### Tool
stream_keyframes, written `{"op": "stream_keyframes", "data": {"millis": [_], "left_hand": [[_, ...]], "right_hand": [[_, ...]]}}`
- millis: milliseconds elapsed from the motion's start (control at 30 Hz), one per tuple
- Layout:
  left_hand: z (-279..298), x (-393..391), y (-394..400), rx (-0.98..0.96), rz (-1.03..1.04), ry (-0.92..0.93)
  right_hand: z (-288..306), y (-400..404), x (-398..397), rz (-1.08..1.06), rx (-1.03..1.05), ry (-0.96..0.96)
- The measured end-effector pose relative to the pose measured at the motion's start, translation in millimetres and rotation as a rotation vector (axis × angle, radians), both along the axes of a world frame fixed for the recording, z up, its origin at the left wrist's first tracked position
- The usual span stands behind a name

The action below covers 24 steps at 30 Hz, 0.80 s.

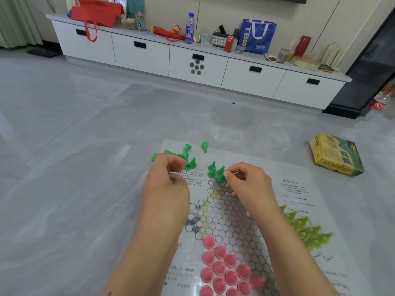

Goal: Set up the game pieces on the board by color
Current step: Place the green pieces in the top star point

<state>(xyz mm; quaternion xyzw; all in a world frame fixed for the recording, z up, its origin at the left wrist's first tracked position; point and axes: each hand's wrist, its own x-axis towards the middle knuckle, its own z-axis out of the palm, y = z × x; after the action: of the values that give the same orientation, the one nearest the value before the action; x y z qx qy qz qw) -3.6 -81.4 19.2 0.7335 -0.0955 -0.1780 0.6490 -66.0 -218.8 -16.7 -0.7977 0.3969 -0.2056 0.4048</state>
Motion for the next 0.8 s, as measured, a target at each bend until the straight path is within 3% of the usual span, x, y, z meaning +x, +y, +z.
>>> {"op": "stream_keyframes", "data": {"millis": [367, 800], "left_hand": [[-1.5, -0.2, -1.9, -0.035, -0.017, 0.020], [-3.0, 2.5, -4.7, -0.104, -0.011, 0.046]], "right_hand": [[-3.3, 0.2, 2.2, 0.025, -0.123, 0.092], [-5.7, 0.4, 3.3, 0.023, -0.131, 0.101]]}}
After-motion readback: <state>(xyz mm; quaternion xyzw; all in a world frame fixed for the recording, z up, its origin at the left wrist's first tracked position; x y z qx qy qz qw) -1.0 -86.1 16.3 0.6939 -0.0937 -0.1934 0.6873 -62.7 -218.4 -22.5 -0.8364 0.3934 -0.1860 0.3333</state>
